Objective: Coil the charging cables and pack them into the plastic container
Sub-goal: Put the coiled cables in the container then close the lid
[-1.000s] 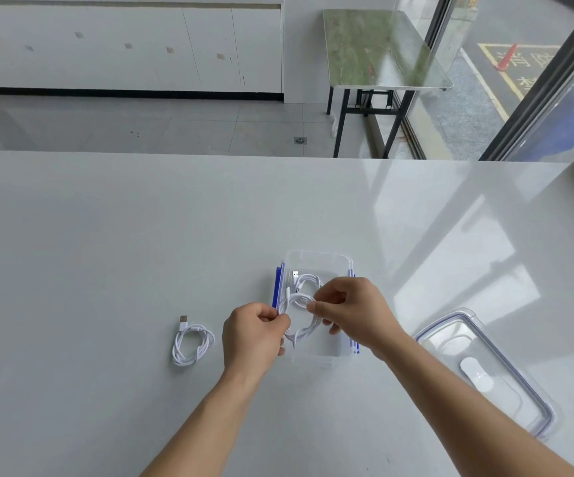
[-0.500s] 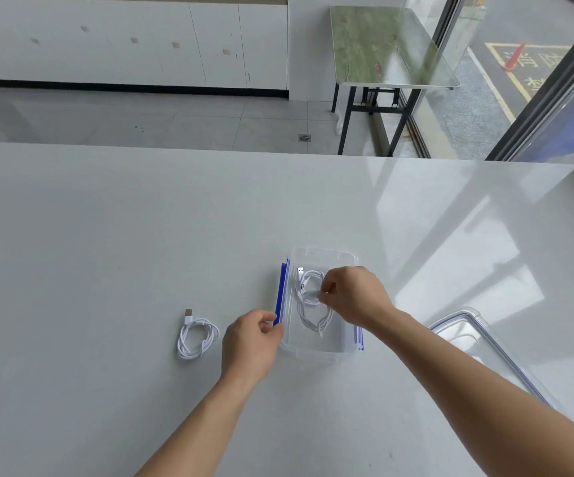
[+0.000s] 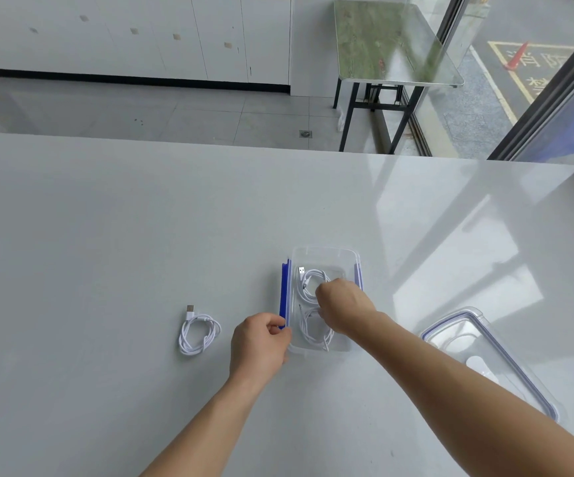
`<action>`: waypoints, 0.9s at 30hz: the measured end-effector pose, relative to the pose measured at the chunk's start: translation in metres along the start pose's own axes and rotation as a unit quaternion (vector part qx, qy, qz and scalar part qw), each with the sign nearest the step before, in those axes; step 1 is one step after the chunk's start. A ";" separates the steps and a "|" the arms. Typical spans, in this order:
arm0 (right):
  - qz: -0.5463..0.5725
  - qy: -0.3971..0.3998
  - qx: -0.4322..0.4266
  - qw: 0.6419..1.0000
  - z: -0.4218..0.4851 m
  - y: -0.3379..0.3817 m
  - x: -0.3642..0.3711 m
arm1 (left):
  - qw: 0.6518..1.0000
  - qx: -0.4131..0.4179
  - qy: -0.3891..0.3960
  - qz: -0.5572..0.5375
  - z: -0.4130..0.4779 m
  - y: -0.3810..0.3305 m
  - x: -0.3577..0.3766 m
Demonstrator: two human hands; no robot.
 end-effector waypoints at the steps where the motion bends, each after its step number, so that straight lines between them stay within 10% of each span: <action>1: 0.001 0.007 -0.002 1.000 0.000 0.000 0.001 | 1.000 -0.003 0.000 -0.004 0.000 0.000 0.000; 27: 0.202 -0.105 -0.034 0.973 -0.002 0.068 -0.061 | 0.995 -0.067 0.008 -0.077 -0.019 0.012 0.002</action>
Point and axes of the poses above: each hand's wrist, its own z-axis towards the middle knuckle, its own x-axis out of the palm, y = z × x, the point moved 4 cm from there along z, towards the middle knuckle, and after that the axes turned 7 degrees about -y, right-handed, at the moved point
